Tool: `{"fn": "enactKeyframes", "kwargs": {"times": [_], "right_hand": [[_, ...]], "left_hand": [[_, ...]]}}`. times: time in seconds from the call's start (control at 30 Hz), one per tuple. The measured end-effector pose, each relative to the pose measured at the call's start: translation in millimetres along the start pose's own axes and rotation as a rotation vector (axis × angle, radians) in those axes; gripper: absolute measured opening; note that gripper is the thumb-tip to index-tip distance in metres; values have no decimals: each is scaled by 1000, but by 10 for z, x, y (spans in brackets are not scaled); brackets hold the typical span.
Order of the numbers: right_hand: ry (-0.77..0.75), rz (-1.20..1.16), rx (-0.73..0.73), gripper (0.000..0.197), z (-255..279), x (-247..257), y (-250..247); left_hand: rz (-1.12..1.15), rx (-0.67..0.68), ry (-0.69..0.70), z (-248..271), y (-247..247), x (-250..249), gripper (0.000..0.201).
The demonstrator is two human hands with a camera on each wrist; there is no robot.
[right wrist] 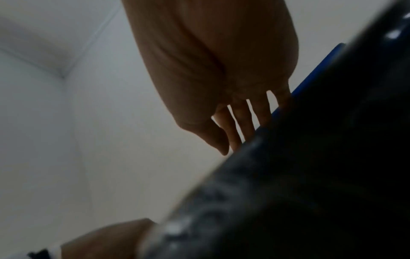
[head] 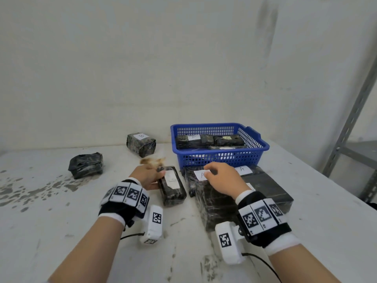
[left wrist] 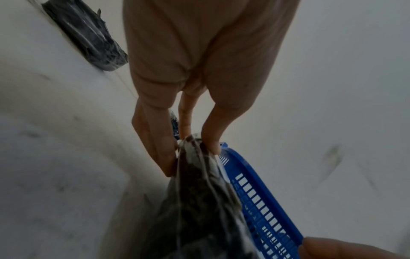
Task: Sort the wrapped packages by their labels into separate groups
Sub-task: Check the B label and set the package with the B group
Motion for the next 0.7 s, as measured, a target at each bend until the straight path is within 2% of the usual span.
{"fn": "enactKeyframes", "kwargs": {"times": [0.07,0.13,0.3,0.47,0.7], "right_hand": [[13,69,65,41,1,-27,47],[24,107,123,46,7,-38,84],[25,198,262,50,15,-21,139],[19,247,320,48,35,-1,139],[20,199,308,51,16,-35,134]], "left_hand": [[-61,-6,31,-85,60,-10,13],[-91,-22,23,-194,96,-32,31],[-284,-190,-53,-509,36,-17,50],[-333,-204,-29,-766,27,52,49],[-223,-170,-52,-463,81,19,37]]}}
Point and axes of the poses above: each hand's wrist, its own z-axis away from the middle knuckle, its own y-axis out of the palm, x = y × z, the point moved 5 cm from there along -z, towards the middle knuckle, and after that the axes turned 11 degrees about -y, right-handed, at the moved point
